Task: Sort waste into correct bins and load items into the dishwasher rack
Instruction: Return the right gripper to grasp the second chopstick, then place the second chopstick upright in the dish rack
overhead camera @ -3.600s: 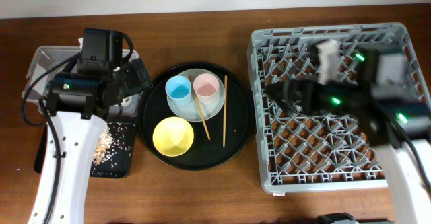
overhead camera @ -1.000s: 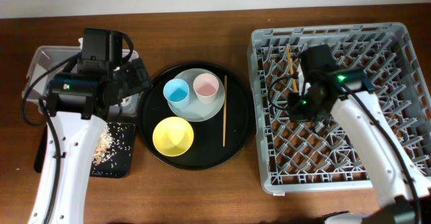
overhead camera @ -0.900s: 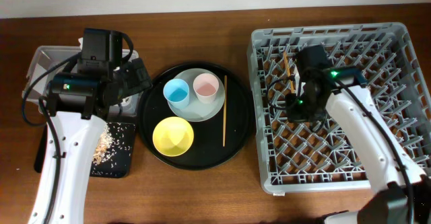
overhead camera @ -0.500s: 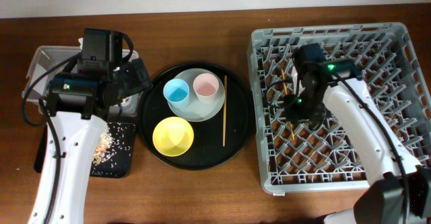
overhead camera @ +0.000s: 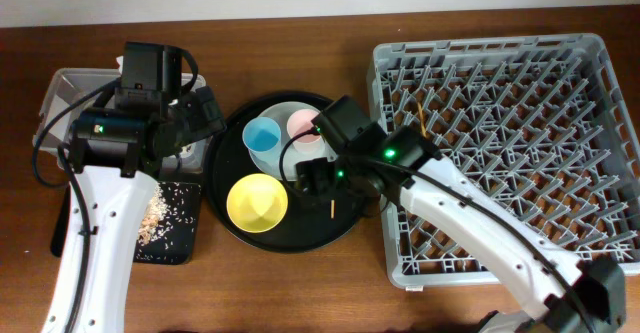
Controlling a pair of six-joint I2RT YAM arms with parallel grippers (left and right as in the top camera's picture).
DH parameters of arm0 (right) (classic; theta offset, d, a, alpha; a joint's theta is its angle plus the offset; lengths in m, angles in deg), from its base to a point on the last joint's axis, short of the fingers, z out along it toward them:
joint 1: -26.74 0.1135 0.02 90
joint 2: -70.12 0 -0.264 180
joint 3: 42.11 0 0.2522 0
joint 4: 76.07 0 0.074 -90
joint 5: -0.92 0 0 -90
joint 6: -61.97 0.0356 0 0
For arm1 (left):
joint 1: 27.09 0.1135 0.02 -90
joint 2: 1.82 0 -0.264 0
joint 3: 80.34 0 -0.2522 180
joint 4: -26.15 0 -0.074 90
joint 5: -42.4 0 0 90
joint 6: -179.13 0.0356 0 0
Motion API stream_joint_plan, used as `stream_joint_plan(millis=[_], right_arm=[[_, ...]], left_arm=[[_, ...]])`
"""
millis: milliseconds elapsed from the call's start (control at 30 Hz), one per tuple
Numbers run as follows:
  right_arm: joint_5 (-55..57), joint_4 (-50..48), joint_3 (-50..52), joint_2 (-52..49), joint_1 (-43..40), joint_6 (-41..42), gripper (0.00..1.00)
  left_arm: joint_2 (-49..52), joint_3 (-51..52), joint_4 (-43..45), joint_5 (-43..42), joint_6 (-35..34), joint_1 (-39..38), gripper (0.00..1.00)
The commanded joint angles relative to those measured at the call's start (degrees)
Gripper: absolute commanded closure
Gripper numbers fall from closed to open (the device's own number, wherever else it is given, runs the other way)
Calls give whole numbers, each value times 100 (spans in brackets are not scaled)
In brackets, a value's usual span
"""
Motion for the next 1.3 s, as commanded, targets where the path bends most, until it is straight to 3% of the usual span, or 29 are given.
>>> stream_joint_plan(millis=[0, 233, 367, 567, 800, 867, 900, 933, 1267], right_arm=[[1196, -37, 223, -398, 0, 844, 61], [1513, -562, 236, -2013, 0, 1003, 83], [1515, -688, 238, -2319, 0, 1003, 82], [1510, -837, 251, -2321, 0, 1003, 76], [1510, -1316, 651, -2321, -2, 1005, 76], [1513, -1327, 682, -2321, -2, 1003, 84], [1508, -1325, 680, -2321, -2, 1005, 94], [1488, -1303, 671, -2317, -13, 1005, 96], [2031, 267, -505, -848, -326, 911, 96]], left_arm=[[9, -26, -7, 22, 48, 9, 1], [9, -26, -7, 22, 48, 9, 1], [9, -26, -7, 22, 48, 9, 1], [9, -26, -7, 22, 48, 9, 1], [9, -26, -7, 22, 48, 9, 1], [9, -24, -9, 20, 48, 9, 1], [9, -26, -9, 22, 48, 9, 1], [9, -26, -9, 22, 48, 9, 1], [9, -26, -9, 22, 48, 9, 1]])
